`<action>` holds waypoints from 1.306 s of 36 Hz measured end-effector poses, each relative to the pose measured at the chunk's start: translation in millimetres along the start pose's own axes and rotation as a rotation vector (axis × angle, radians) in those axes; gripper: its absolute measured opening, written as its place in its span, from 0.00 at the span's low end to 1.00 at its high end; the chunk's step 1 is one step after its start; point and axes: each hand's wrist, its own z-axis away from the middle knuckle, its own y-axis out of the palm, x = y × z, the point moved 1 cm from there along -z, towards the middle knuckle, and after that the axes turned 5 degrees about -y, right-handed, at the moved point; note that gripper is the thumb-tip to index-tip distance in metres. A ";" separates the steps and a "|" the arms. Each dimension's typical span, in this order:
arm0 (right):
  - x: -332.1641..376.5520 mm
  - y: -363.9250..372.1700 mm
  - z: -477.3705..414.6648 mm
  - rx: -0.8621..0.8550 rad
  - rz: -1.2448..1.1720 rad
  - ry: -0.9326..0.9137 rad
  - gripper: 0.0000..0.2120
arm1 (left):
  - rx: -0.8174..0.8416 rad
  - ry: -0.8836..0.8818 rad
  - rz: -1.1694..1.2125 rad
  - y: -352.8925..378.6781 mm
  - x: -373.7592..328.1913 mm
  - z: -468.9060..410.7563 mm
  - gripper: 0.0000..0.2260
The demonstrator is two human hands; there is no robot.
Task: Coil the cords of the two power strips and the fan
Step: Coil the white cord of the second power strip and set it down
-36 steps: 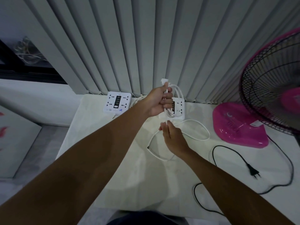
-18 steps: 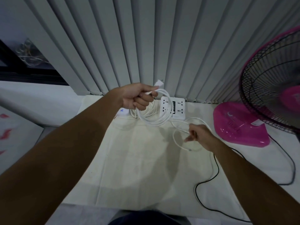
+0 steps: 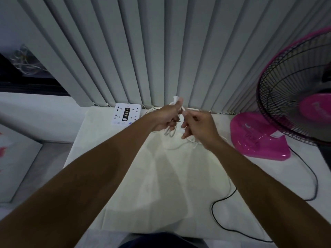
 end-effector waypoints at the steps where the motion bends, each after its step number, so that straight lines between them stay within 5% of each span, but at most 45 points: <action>1: -2.6 4.7 5.3 -0.034 0.065 -0.062 0.11 | -0.019 0.017 0.029 2.5 -1.1 -1.3 0.24; 6: -34.4 22.3 31.4 -0.264 0.161 -0.147 0.08 | -0.125 0.078 0.253 7.4 -11.2 -3.1 0.16; 11: -70.2 21.7 53.2 -0.182 0.317 -0.151 0.10 | -0.084 0.091 0.534 -0.4 -17.5 -0.2 0.17; 20: -48.1 25.4 21.6 -0.288 0.175 -0.143 0.10 | 0.075 0.140 0.546 8.4 -17.5 2.2 0.13; 23: -57.2 26.4 24.9 -0.208 0.157 -0.125 0.12 | 0.113 0.160 0.590 6.1 -25.6 3.4 0.13; 29: -104.2 8.4 39.7 0.193 0.517 -0.140 0.10 | 0.296 0.083 0.803 -10.8 -34.3 5.6 0.17; 38: -137.4 -65.0 12.4 0.384 1.056 -0.106 0.07 | 0.715 -0.114 0.401 -56.6 -30.2 21.7 0.12; 47: -104.4 -86.8 -20.4 0.262 0.909 -0.098 0.03 | 0.564 -0.241 0.190 -48.8 -23.6 23.2 0.13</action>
